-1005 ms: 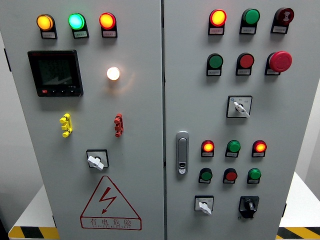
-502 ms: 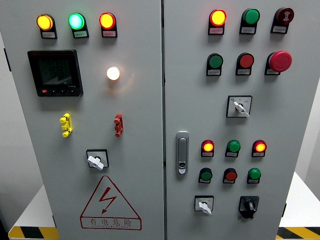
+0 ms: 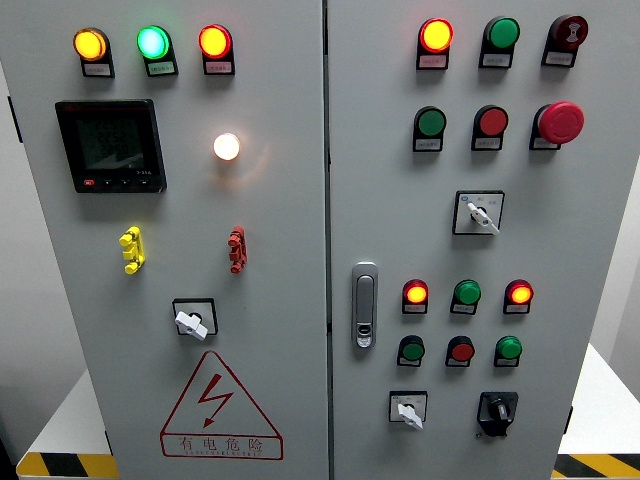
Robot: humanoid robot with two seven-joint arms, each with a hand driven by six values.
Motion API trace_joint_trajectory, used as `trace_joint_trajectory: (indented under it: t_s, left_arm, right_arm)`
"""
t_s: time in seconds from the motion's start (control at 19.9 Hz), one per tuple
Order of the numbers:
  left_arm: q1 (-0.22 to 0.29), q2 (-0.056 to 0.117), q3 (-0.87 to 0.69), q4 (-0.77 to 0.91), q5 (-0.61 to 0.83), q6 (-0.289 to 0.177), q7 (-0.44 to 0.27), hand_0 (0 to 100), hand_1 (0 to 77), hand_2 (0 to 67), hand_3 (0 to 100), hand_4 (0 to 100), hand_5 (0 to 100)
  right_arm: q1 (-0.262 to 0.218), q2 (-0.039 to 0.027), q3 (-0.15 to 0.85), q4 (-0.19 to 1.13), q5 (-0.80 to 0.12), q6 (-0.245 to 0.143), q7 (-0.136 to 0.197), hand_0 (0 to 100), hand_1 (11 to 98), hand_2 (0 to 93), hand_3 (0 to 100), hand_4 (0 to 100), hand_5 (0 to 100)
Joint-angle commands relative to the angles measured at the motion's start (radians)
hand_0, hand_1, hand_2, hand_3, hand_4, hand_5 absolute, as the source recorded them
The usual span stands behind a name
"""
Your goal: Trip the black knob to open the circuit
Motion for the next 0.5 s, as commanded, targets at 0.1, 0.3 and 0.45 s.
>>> trace_joint_trajectory:
  t_s: [0.1, 0.3, 0.45]
  left_arm:
    - [0.000, 0.000, 0.000, 0.000, 0.000, 0.000, 0.000, 0, 3.7, 12.7, 21, 7, 2]
    - [0.000, 0.000, 0.000, 0.000, 0.000, 0.000, 0.000, 0, 3.7, 12.7, 21, 7, 2]
    - [0.000, 0.000, 0.000, -0.001, 0.000, 0.000, 0.000, 0, 3.6, 12.7, 21, 7, 2]
  right_arm:
    - [0.002, 0.0003, 0.168, 0.223, -0.092, 0.008, 0.022, 75, 34.0, 6.1, 11, 5, 11]
    - [0.002, 0.0018, 0.186, 0.472, -0.087, 0.007, 0.070, 75, 35.0, 5.6, 14, 6, 14]
    - [-0.007, 0.0049, 0.182, 0.656, -0.082, 0.005, 0.078, 75, 35.7, 4.8, 17, 8, 17]
